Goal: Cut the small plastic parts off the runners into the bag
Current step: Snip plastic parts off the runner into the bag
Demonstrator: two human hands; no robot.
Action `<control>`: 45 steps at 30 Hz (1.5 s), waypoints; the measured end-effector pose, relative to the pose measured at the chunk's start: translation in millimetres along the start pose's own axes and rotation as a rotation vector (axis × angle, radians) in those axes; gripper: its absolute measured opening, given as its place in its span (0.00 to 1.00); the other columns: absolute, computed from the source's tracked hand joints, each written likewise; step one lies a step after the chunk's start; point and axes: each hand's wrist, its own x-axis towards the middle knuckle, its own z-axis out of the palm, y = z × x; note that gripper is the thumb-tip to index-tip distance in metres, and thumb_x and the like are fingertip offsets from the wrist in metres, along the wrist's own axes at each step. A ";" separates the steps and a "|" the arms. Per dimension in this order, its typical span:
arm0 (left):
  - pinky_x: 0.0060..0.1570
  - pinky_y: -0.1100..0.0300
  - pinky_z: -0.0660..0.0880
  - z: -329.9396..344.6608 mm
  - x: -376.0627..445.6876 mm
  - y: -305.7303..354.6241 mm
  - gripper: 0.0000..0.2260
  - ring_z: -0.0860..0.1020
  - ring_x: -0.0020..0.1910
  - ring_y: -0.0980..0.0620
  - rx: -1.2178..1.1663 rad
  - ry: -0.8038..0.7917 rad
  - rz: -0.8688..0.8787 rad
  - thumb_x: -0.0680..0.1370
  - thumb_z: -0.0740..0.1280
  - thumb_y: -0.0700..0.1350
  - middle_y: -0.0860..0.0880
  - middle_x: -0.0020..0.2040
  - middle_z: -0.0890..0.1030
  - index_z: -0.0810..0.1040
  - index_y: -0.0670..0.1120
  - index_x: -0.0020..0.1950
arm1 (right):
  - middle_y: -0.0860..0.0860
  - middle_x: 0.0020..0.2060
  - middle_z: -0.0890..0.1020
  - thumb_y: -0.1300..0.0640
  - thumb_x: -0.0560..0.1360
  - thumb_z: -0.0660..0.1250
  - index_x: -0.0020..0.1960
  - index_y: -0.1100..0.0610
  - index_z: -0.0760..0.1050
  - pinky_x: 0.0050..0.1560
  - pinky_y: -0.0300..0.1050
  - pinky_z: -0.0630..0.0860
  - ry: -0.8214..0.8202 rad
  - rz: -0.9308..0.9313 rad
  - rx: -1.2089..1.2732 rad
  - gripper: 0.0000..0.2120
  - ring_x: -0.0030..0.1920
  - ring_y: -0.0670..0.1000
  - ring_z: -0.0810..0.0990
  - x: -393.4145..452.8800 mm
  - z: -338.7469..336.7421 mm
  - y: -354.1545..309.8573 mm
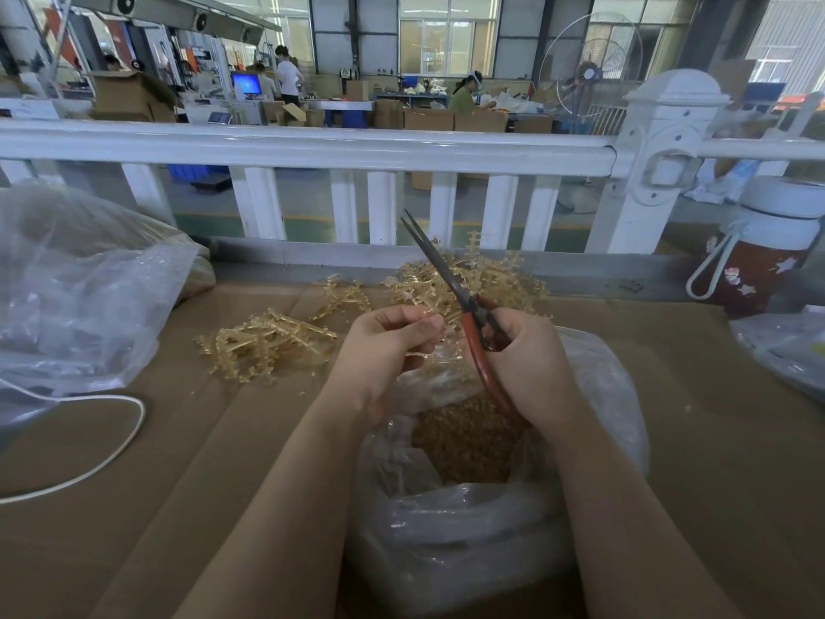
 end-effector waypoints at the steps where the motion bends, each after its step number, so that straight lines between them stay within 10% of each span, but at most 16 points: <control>1: 0.35 0.65 0.73 0.4 0.0 0.2 0.03 0.76 0.33 0.56 0.000 0.007 0.000 0.75 0.73 0.40 0.49 0.36 0.81 0.82 0.45 0.41 | 0.41 0.33 0.84 0.55 0.74 0.75 0.40 0.47 0.81 0.33 0.41 0.77 -0.006 0.003 -0.014 0.05 0.32 0.43 0.81 0.0 -0.2 -0.1; 6: 0.34 0.65 0.73 3.3 -1.1 0.1 0.08 0.75 0.32 0.55 0.007 0.048 0.019 0.76 0.71 0.37 0.48 0.35 0.80 0.82 0.46 0.38 | 0.38 0.33 0.84 0.50 0.73 0.76 0.44 0.45 0.81 0.35 0.43 0.76 -0.018 0.018 -0.047 0.03 0.32 0.43 0.82 0.6 0.8 1.5; 14: 0.37 0.63 0.71 -1.7 1.9 3.0 0.10 0.70 0.32 0.54 -0.124 0.143 0.190 0.78 0.68 0.36 0.48 0.33 0.74 0.78 0.46 0.38 | 0.34 0.39 0.80 0.21 0.60 0.67 0.48 0.39 0.74 0.38 0.36 0.70 0.003 -0.093 -0.307 0.27 0.42 0.36 0.76 -5.9 -0.9 1.8; 45: 0.40 0.62 0.69 -6.7 3.7 0.2 0.10 0.71 0.31 0.57 -0.160 0.032 0.220 0.79 0.62 0.33 0.53 0.31 0.75 0.74 0.44 0.40 | 0.37 0.34 0.79 0.16 0.62 0.57 0.47 0.45 0.80 0.35 0.28 0.66 0.115 -0.249 -0.463 0.36 0.35 0.35 0.74 -8.5 -1.5 1.1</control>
